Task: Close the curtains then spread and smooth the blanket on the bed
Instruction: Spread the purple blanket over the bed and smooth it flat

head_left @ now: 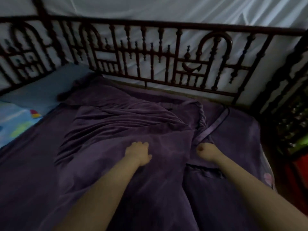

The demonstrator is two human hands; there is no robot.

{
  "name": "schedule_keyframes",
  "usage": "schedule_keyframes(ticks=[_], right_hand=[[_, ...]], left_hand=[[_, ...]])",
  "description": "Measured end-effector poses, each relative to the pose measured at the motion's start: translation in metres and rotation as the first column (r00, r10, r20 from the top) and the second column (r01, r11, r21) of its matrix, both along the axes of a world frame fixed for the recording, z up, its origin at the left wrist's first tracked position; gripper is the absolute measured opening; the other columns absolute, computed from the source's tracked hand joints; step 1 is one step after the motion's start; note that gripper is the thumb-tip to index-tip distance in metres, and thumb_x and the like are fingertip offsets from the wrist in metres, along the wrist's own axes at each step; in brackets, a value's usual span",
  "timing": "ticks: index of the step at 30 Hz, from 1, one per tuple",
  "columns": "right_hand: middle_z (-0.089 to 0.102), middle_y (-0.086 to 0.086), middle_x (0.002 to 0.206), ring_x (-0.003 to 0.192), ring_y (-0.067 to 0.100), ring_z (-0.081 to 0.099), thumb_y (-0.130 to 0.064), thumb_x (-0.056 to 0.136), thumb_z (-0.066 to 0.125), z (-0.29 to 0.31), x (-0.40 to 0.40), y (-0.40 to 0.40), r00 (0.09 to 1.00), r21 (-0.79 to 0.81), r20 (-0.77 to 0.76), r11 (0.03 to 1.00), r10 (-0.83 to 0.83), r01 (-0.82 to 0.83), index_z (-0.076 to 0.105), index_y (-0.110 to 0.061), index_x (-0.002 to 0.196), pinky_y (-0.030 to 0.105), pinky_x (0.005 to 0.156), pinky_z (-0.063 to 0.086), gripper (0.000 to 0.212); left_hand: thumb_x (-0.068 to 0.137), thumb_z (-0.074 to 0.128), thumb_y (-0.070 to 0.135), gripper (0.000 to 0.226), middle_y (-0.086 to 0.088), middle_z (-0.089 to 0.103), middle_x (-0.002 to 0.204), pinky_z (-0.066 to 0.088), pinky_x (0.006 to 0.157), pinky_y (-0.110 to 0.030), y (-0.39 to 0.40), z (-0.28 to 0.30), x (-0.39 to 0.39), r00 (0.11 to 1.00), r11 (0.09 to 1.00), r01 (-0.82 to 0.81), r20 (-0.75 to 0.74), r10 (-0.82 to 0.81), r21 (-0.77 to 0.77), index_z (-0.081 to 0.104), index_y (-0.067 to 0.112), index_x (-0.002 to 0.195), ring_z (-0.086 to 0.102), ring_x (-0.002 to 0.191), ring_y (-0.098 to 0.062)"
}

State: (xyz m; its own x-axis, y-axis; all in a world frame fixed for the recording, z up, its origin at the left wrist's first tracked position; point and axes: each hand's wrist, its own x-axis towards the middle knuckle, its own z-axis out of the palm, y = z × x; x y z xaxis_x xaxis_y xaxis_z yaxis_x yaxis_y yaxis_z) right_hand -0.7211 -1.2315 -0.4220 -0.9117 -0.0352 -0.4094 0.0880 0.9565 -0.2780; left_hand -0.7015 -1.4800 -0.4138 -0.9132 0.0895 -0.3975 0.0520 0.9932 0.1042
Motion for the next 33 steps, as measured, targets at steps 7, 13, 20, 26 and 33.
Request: schedule_keyframes(ticks=[7, 13, 20, 26, 33], right_hand=[[0.046, 0.02, 0.137, 0.122, 0.036, 0.048, -0.04, 0.084, 0.06, -0.117, -0.043, -0.036, 0.871, -0.247, 0.17, 0.836, -0.461, 0.49, 0.031, -0.002, 0.136, 0.039, 0.098, 0.043, 0.071], [0.034, 0.016, 0.146, 0.129, 0.036, 0.04, -0.028, 0.073, 0.076, -0.179, -0.064, -0.053, 0.517, -0.485, 0.388, 0.307, -0.763, 0.819, 0.015, -0.008, 0.142, 0.046, 0.103, 0.04, 0.094], [0.058, 0.01, 0.124, 0.095, 0.016, 0.059, 0.008, 0.077, 0.062, -0.141, -0.124, -0.08, 0.793, -0.76, 0.48, 0.274, -0.375, 0.59, 0.048, -0.016, 0.128, 0.031, 0.083, 0.051, 0.058], [0.04, 0.003, 0.143, 0.123, 0.013, 0.04, 0.019, 0.08, 0.049, -0.116, -0.135, -0.111, 0.817, -0.691, 0.518, 0.687, 0.252, 0.226, 0.03, -0.012, 0.141, 0.028, 0.11, 0.03, 0.071], [0.047, 0.009, 0.137, 0.126, 0.017, 0.041, 0.014, 0.087, 0.04, -0.12, -0.111, -0.056, 0.725, -0.702, 0.647, 0.557, 0.236, 0.445, 0.035, -0.01, 0.138, 0.022, 0.096, 0.036, 0.057]], left_hand=[[0.067, 0.059, 0.07, 0.111, -0.011, -0.005, 0.158, 0.006, 0.115, -0.053, -0.026, -0.096, -0.049, 0.983, 0.998, -0.013, 0.185, 0.002, 0.062, 0.0, 0.023, 0.148, -0.005, 0.145, -0.029], [0.063, 0.063, 0.068, 0.118, -0.015, 0.002, 0.155, 0.009, 0.114, -0.052, -0.044, -0.136, -0.079, 0.974, 0.997, 0.072, 0.214, -0.069, -0.009, -0.008, 0.026, 0.147, 0.006, 0.142, -0.033], [0.085, 0.054, 0.051, 0.079, -0.009, 0.027, 0.153, 0.022, 0.117, -0.039, -0.056, -0.124, -0.148, 0.925, 0.691, -0.373, 0.309, 0.223, 0.619, 0.021, 0.014, 0.146, 0.029, 0.14, -0.022], [0.081, 0.063, 0.039, 0.066, -0.006, 0.047, 0.14, 0.038, 0.107, -0.041, -0.058, -0.103, -0.213, 0.771, 0.142, -0.611, 0.543, 0.333, 0.779, 0.041, 0.014, 0.137, 0.05, 0.122, -0.024], [0.088, 0.053, 0.02, 0.076, -0.017, 0.03, 0.145, 0.037, 0.098, -0.046, -0.034, -0.126, -0.198, 0.98, 0.96, -0.145, -0.101, 0.173, 0.238, 0.006, 0.039, 0.145, 0.04, 0.125, -0.035]])
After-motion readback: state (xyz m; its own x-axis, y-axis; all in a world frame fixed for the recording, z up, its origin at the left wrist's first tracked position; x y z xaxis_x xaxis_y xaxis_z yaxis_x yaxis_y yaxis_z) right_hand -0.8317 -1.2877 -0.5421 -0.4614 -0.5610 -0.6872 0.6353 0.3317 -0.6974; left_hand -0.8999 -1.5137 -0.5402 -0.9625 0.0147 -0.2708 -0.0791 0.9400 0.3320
